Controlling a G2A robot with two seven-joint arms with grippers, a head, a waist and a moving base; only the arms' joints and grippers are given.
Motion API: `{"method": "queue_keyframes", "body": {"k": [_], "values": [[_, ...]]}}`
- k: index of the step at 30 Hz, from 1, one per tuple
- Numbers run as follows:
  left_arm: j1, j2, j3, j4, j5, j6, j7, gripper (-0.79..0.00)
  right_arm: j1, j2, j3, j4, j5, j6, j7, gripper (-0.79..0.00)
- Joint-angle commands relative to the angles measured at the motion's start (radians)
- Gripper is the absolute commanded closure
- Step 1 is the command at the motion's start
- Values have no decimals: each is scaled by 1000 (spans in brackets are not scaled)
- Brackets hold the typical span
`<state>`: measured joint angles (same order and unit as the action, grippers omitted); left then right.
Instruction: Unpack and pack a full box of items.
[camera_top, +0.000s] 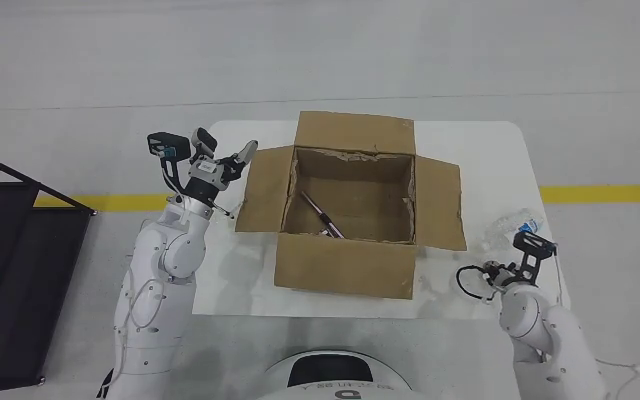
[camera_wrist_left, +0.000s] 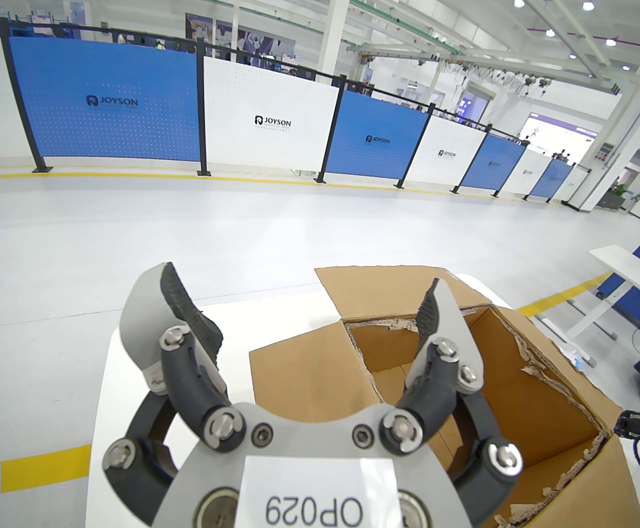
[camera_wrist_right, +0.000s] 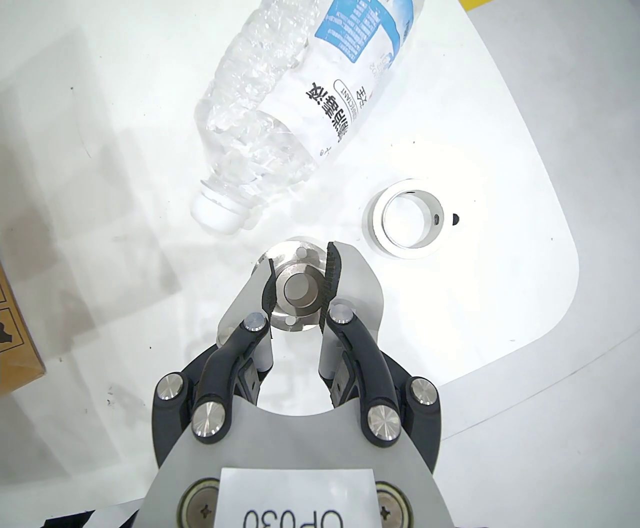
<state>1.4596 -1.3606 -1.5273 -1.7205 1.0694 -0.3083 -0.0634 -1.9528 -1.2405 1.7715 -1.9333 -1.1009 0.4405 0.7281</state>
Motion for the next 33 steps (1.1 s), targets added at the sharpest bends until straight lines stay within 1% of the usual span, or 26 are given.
{"method": "queue_keyframes", "body": {"k": [1, 4, 6, 11, 14, 20, 25, 31, 33], "values": [[0, 0, 0, 0, 0, 0, 0, -785, 5, -1, -3, 3, -4, 3, 4, 0], [0, 0, 0, 0, 0, 0, 0, -785, 3, -2, -6, 1, -8, 5, 2, -3], [0, 0, 0, 0, 0, 0, 0, -785, 1, -4, -7, -2, -7, 6, -2, -71], [0, 0, 0, 0, 0, 0, 0, -785, 11, -6, -24, 15, -9, -4, -5, -58], [0, 0, 0, 0, 0, 0, 0, -785, 23, -8, -36, 18, -22, -1, -1, -68], [0, 0, 0, 0, 0, 0, 0, -785, 27, -9, -38, 11, -37, 4, 12, -142], [0, 0, 0, 0, 0, 0, 0, -785, 37, -10, -42, 16, -49, 4, 30, -179], [0, 0, 0, 0, 0, 0, 0, -785, 45, -12, -44, 29, -54, 7, 45, -188], [0, 0, 0, 0, 0, 0, 0, -785, 45, -13, -43, 30, -54, 9, 47, -212]]}}
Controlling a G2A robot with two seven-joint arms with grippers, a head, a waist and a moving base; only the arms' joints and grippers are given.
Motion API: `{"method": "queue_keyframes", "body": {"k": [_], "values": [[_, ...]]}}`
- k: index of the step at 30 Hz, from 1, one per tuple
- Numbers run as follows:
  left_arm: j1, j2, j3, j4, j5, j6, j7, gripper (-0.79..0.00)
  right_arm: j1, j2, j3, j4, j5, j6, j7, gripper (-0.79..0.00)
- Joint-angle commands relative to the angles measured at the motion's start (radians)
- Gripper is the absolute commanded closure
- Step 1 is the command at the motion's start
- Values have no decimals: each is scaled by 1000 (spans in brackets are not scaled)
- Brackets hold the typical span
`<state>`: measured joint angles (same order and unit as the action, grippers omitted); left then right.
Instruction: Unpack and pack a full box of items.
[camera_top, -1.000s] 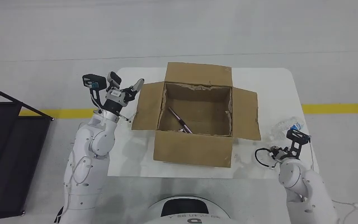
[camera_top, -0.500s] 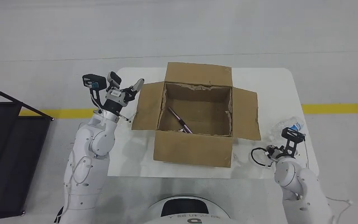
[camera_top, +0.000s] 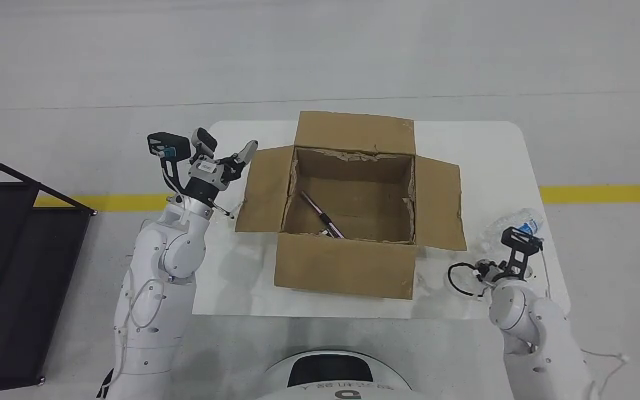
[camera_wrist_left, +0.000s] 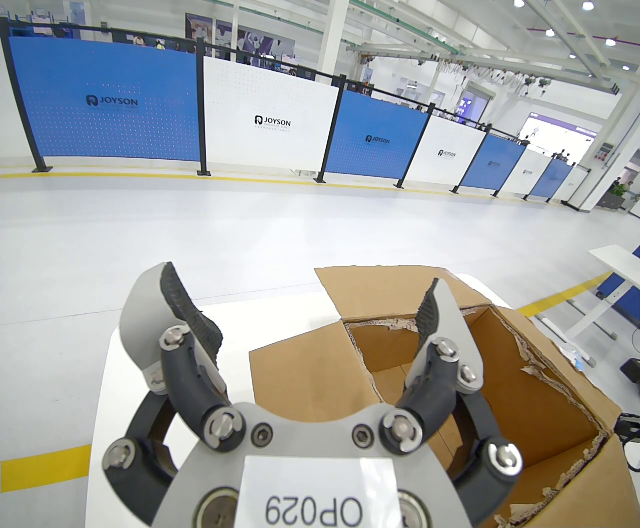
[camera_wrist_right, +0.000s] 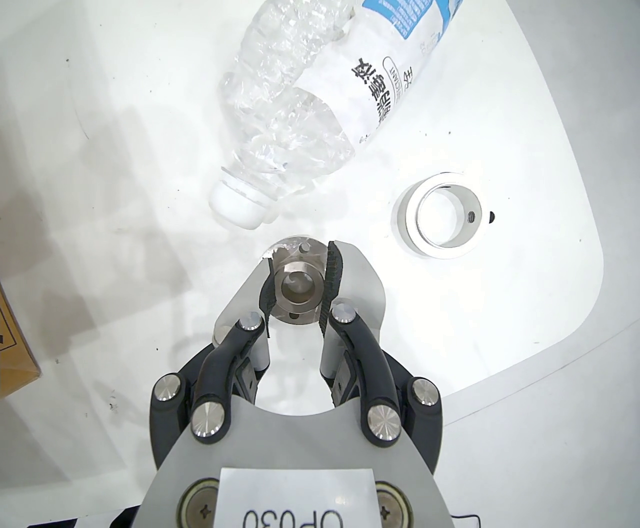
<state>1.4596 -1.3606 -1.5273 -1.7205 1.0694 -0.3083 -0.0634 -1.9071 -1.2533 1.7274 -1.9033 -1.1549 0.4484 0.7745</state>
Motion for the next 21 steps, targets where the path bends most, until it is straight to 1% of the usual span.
{"method": "queue_keyframes", "body": {"k": [1, 4, 8, 12, 14, 16, 18, 21], "values": [[0, 0, 0, 0, 0, 0, 0, -785, -3, -1, 2, -3, 2, 2, -1, -225], [0, 0, 0, 0, 0, 0, 0, -785, -33, -4, 17, -49, 16, 12, -32, -268], [0, 0, 0, 0, 0, 0, 0, -785, -136, -11, 66, -197, 73, 17, -118, -308], [0, 0, 0, 0, 0, 0, 0, -785, -261, -20, 103, -377, 135, -45, -231, -317], [0, 0, 0, 0, 0, 0, 0, -785, -298, -21, 102, -447, 136, -105, -271, -326], [0, 0, 0, 0, 0, 0, 0, -785, -280, -18, 85, -447, 113, -183, -307, -336], [0, 0, 0, 0, 0, 0, 0, -785, -231, -14, 50, -447, 89, -269, -311, -354], [0, 0, 0, 0, 0, 0, 0, -785, -119, -6, -13, -447, 49, -360, -237, -372]]}}
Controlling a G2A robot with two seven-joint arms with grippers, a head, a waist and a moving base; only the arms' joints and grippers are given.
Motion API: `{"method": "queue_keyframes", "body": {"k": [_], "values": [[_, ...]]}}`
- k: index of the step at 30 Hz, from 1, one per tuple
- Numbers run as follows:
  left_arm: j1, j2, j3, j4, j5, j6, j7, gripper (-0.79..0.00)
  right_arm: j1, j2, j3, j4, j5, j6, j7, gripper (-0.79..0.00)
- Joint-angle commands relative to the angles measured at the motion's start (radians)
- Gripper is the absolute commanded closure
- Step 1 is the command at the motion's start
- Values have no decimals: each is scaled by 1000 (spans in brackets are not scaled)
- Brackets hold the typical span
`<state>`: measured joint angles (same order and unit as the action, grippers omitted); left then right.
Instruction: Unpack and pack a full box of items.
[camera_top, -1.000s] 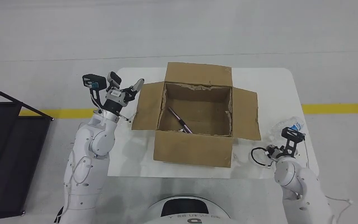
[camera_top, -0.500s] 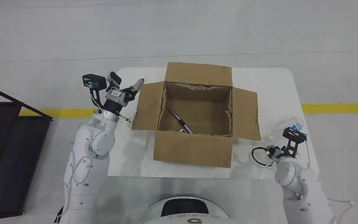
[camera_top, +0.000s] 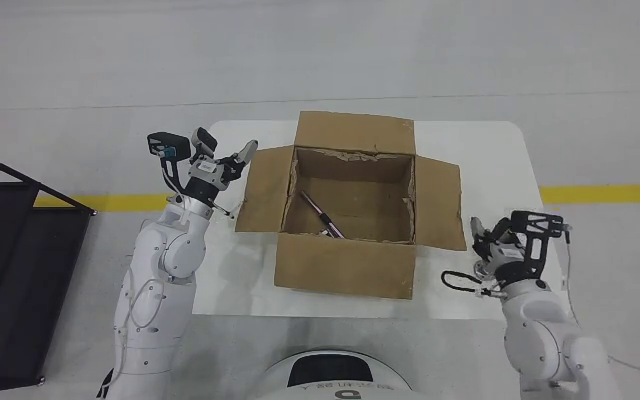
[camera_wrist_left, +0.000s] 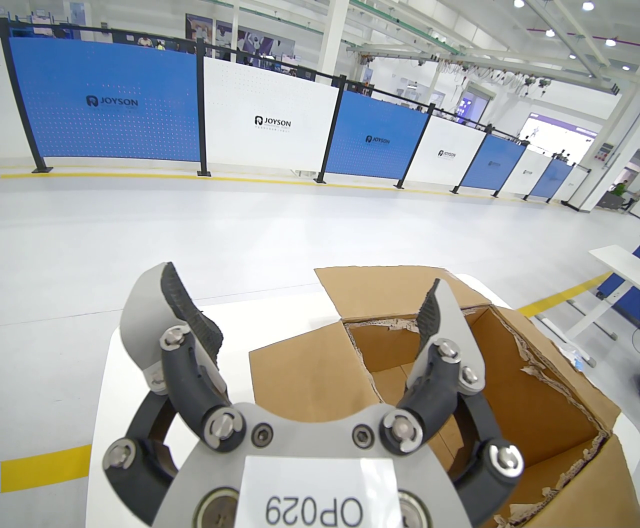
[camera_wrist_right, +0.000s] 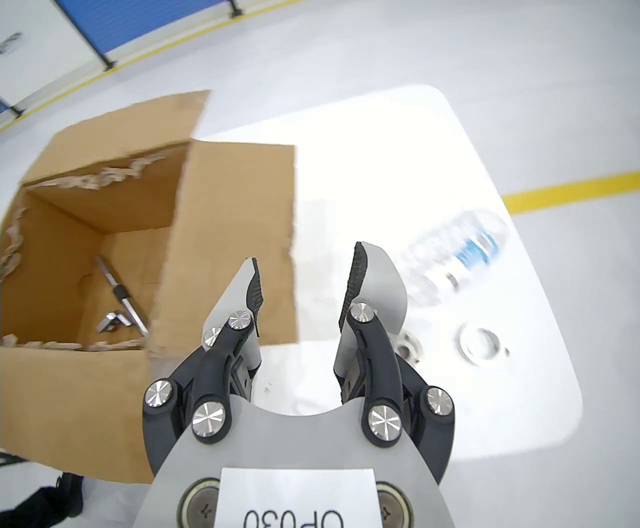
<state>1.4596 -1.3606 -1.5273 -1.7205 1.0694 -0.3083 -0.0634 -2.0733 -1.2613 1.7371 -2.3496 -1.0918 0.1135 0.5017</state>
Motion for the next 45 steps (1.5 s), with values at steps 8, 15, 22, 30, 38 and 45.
{"method": "queue_keyframes", "body": {"k": [8, 15, 22, 30, 38, 45], "values": [[0, 0, 0, 0, 0, 0, 0, -785, 469, 1, -353, 0, -190, 13, 482, -403], [0, 0, 0, 0, 0, 0, 0, -785, 791, -46, -676, 245, -223, 147, 633, -723], [0, 0, 0, 0, 0, 0, 0, -785, 877, -71, -759, 346, -174, 203, 638, -785], [0, 0, 0, 0, 0, 0, 0, -785, 877, -71, -759, 346, -174, 203, 638, -785], [0, 0, 0, 0, 0, 0, 0, -785, 877, -71, -759, 346, -174, 203, 638, -785], [0, 0, 0, 0, 0, 0, 0, -785, 877, -71, -759, 346, -174, 203, 638, -785]]}}
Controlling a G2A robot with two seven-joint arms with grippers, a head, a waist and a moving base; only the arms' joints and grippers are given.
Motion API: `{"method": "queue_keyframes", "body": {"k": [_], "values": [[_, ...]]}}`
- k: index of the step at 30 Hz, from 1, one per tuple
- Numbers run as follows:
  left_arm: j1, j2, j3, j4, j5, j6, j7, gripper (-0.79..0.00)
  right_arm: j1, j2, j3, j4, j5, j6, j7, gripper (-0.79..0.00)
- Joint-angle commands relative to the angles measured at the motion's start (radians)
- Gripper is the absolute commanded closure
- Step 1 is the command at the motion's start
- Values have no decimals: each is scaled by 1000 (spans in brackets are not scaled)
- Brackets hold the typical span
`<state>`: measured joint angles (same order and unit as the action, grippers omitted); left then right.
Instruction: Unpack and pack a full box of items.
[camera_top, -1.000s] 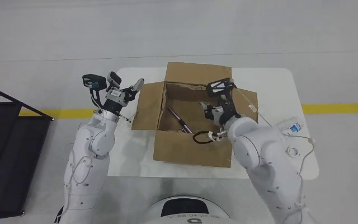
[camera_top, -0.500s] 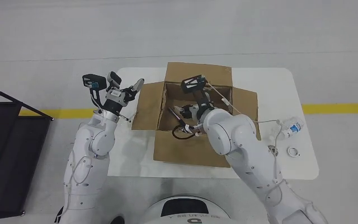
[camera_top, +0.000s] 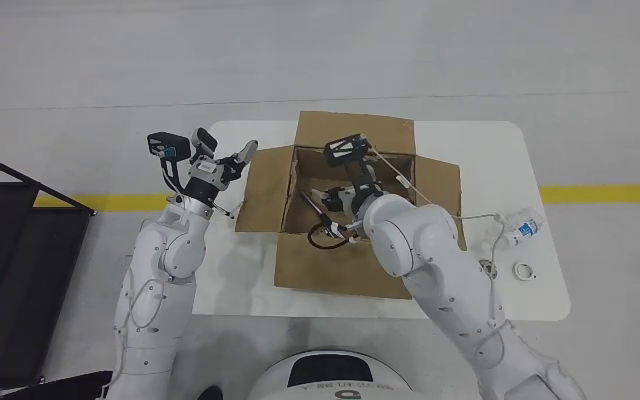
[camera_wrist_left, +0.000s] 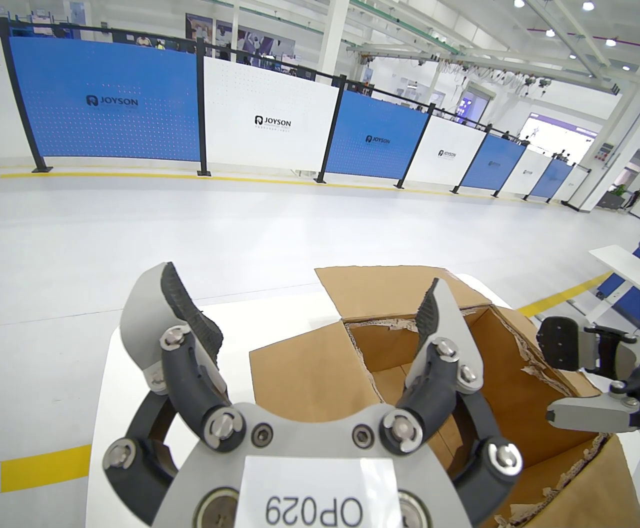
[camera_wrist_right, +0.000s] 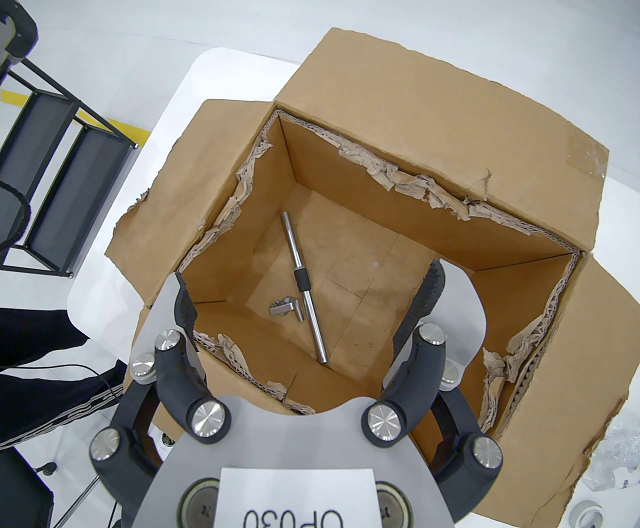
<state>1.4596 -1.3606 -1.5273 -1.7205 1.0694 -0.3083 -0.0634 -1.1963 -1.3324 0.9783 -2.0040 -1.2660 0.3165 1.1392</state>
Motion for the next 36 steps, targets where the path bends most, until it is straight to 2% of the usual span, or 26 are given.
{"method": "queue_keyframes", "body": {"k": [1, 4, 8, 9, 10, 11, 14, 17, 18, 20, 22, 27, 36], "values": [[0, 0, 0, 0, 0, 0, 0, -785, 0, 0, 0, 0, 0, 0, 0, -785], [0, 0, 0, 0, 0, 0, 0, -785, 14, -5, 17, 59, 72, 2, 4, -785], [0, 0, 0, 0, 0, 0, 0, -785, 103, -17, 21, 193, 115, 32, 83, -785], [0, 0, 0, 0, 0, 0, 0, -785, 124, -22, 9, 226, 127, 30, 94, -693], [0, 0, 0, 0, 0, 0, 0, -785, 144, -27, -2, 258, 144, 26, 103, -489], [0, 0, 0, 0, 0, 0, 0, -785, 167, -32, -14, 300, 154, 27, 117, -388], [0, 0, 0, 0, 0, 0, 0, -785, 239, -52, -85, 441, 141, 38, 163, -409], [0, 0, 0, 0, 0, 0, 0, -785, 304, -75, -161, 564, 137, 8, 193, -539], [0, 0, 0, 0, 0, 0, 0, -785, 319, -83, -179, 600, 146, -3, 187, -536], [0, 0, 0, 0, 0, 0, 0, -785, 341, -97, -204, 665, 173, -16, 168, -422], [0, 0, 0, 0, 0, 0, 0, -785, 361, -110, -222, 720, 201, -37, 150, -394], [0, 0, 0, 0, 0, 0, 0, -785, 393, -137, -251, 822, 273, -85, 108, -357], [0, 0, 0, 0, 0, 0, 0, -785, 457, -187, -293, 1020, 380, -145, 44, -345]]}}
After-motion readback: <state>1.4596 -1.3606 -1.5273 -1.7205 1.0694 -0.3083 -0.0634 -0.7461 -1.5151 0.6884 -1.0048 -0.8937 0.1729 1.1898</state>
